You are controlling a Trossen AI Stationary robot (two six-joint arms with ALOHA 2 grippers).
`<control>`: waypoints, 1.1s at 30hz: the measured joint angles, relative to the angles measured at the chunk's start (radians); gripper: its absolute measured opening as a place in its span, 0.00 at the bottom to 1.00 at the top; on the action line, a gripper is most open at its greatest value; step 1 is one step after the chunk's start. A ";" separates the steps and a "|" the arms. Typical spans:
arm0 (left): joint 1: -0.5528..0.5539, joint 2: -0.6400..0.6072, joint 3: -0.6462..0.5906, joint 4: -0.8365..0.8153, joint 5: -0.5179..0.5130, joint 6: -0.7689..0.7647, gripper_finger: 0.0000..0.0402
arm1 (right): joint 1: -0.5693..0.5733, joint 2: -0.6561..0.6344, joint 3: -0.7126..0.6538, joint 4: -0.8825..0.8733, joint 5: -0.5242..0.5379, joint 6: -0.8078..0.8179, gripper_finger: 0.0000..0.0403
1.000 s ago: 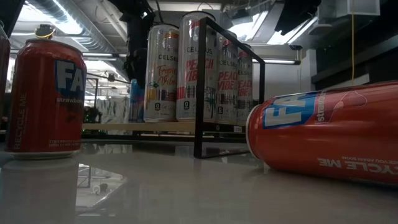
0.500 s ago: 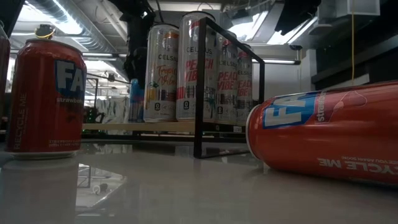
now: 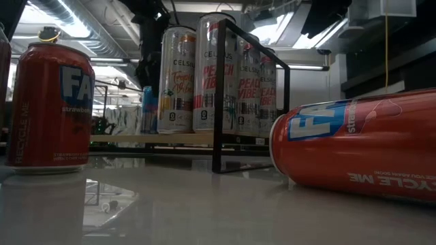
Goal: Place canned beverage on shelf
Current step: Put the top right blue soda can on the shelf, then put the right blue soda can on the shelf aligned with the other blue soda can
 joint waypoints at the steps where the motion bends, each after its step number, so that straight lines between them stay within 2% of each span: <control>1: 0.000 0.000 0.000 0.000 0.000 0.000 0.83 | 0.000 0.000 0.000 0.000 0.000 0.000 0.85; 16: 0.002 0.000 0.000 0.086 -0.007 0.000 0.83 | 0.000 0.000 0.000 0.000 0.000 0.000 0.85; 33: 0.002 0.000 0.000 0.308 -0.009 -0.006 0.83 | 0.000 0.000 0.000 0.000 0.000 0.000 0.85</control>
